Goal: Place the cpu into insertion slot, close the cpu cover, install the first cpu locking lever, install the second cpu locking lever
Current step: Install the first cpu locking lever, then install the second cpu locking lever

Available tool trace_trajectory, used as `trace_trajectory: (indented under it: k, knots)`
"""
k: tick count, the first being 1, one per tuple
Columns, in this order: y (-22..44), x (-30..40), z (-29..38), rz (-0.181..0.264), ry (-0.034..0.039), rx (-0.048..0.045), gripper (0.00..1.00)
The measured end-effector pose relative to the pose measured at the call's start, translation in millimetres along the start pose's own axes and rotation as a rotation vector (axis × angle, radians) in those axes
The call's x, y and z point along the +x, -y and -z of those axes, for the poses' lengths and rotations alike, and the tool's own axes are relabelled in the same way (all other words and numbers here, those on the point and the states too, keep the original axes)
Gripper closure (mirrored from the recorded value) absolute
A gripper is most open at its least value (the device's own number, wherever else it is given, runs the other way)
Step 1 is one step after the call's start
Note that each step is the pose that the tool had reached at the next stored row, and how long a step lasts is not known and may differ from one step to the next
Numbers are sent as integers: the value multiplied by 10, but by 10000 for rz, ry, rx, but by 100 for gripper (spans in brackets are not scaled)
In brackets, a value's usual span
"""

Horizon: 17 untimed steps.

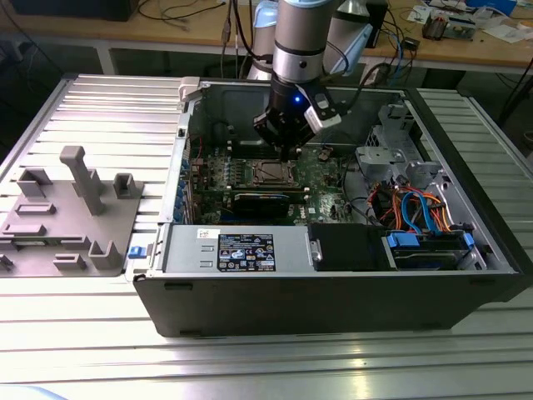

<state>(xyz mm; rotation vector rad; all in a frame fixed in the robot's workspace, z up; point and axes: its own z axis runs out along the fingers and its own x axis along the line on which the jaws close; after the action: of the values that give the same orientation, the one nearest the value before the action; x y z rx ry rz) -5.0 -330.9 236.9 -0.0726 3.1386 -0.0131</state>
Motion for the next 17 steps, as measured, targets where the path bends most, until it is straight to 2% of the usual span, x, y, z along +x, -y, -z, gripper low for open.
trace_trajectory:
  k: [13,17]
  knots:
    - [0,0,12,-1,0,0,89]
    - [46,2,12,0,0,0,89]
